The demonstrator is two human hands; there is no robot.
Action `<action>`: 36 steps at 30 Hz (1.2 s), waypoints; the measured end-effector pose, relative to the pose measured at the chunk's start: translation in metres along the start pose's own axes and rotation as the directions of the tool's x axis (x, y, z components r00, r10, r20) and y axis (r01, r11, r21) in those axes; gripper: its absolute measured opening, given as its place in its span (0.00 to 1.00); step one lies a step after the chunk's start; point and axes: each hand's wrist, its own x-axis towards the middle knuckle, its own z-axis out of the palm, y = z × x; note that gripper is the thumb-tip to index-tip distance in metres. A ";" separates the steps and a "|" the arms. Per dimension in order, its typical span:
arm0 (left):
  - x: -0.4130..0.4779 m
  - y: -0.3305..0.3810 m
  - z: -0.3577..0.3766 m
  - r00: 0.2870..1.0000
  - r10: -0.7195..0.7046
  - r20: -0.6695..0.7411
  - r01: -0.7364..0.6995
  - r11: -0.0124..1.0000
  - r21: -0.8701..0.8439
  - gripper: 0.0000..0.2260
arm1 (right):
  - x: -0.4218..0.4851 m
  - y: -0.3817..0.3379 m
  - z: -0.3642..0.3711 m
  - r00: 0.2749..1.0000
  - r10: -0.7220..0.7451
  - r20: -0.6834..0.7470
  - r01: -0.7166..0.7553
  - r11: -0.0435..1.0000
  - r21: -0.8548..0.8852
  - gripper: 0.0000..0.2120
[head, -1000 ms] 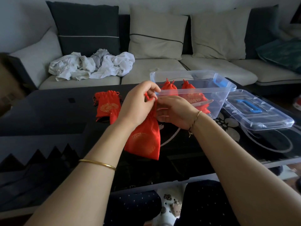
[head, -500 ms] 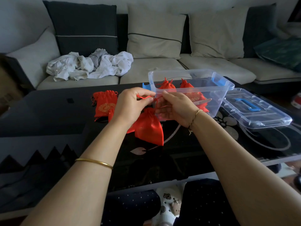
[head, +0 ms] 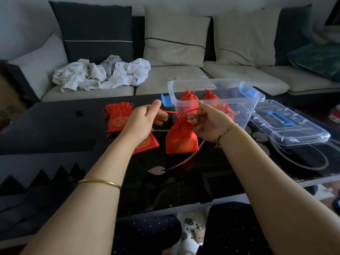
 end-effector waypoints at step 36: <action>0.000 0.016 0.023 0.973 -0.097 0.211 0.149 0.956 -0.251 0.06 | -0.011 0.003 0.028 0.929 -0.359 0.091 0.353 0.786 -0.508 0.18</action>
